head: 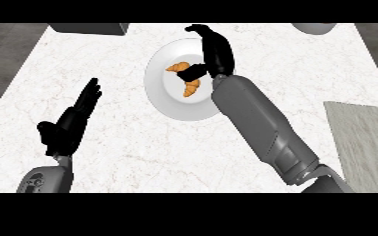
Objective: Pick the croissant from the placemat and place it in the plate
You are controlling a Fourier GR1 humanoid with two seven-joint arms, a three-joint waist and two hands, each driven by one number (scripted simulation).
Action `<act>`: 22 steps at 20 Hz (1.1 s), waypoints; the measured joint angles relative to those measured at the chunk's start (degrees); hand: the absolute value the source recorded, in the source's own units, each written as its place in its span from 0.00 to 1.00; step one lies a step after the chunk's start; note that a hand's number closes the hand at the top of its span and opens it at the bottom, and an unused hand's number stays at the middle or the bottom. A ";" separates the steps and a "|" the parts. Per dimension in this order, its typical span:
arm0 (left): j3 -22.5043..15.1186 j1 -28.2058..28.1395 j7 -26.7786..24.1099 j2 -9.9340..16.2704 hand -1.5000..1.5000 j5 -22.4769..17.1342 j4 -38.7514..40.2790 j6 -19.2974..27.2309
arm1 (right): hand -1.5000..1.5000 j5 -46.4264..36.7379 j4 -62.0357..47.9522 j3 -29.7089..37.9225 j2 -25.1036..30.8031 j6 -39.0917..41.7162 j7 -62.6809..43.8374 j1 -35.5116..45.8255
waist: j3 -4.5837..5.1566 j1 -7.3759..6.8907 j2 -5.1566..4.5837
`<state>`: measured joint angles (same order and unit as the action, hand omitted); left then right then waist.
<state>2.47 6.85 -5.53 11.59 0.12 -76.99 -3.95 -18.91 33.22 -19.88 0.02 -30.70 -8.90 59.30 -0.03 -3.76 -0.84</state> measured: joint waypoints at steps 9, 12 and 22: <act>1.55 -1.11 -1.35 0.75 0.50 -0.61 0.91 -0.57 | 0.00 14.85 2.30 11.81 0.66 -1.24 14.50 -3.76 | -0.05 1.72 0.15; 1.81 -2.25 -0.97 0.92 0.50 -0.83 -0.14 -0.74 | 0.00 19.00 2.48 16.12 2.31 2.98 19.70 -5.86 | -0.04 2.18 0.33; 2.30 -2.11 -1.52 0.06 0.50 -0.14 0.88 -0.07 | 0.00 23.96 -2.37 22.84 13.07 22.02 36.00 -13.16 | -0.02 2.96 0.49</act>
<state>4.77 4.74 -7.04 11.65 -0.02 -76.11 -4.02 5.05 30.85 2.96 13.09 -8.68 27.10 46.15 -0.05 -0.79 -0.35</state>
